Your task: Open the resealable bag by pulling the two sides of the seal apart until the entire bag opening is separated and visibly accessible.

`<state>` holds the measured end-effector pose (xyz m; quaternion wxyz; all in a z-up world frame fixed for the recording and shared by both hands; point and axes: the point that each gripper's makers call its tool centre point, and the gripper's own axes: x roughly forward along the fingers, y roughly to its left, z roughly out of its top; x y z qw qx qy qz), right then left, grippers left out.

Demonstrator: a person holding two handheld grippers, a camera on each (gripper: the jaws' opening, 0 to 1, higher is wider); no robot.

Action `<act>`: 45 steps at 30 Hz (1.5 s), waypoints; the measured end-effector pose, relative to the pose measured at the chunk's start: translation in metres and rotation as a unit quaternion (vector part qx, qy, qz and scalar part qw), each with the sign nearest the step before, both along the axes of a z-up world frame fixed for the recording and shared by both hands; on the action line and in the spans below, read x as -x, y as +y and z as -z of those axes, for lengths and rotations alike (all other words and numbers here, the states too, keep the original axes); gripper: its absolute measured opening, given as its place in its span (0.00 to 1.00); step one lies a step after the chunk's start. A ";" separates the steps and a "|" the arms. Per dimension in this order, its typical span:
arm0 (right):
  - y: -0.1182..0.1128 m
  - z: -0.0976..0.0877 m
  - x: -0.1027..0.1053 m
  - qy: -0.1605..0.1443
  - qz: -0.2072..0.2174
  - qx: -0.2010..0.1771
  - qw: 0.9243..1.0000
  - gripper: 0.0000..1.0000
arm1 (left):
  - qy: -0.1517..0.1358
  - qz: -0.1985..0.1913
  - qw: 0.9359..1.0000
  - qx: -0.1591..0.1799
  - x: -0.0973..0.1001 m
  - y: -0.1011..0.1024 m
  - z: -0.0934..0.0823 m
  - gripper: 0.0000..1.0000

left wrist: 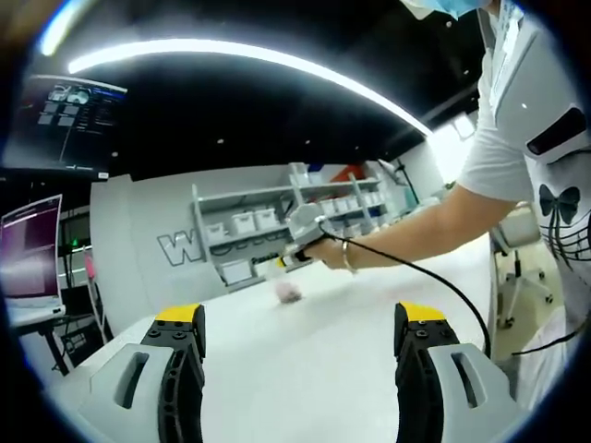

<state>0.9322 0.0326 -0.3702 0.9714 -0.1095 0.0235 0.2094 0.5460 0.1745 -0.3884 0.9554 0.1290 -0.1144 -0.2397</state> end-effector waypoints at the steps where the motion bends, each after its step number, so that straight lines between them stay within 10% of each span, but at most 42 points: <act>1: 0.001 0.001 -0.001 0.002 -0.002 0.000 1.000 0.00 | 0.000 0.000 1.000 0.000 0.000 0.000 0.000 0.83; 28: 0.040 0.041 0.028 0.046 -0.046 0.006 0.998 0.13 | -0.007 -0.004 1.000 0.001 0.007 0.002 -0.005 0.84; 45: 0.043 0.034 0.036 0.038 -0.055 -0.028 0.997 0.49 | -0.012 -0.006 1.000 0.003 0.009 0.001 -0.010 0.86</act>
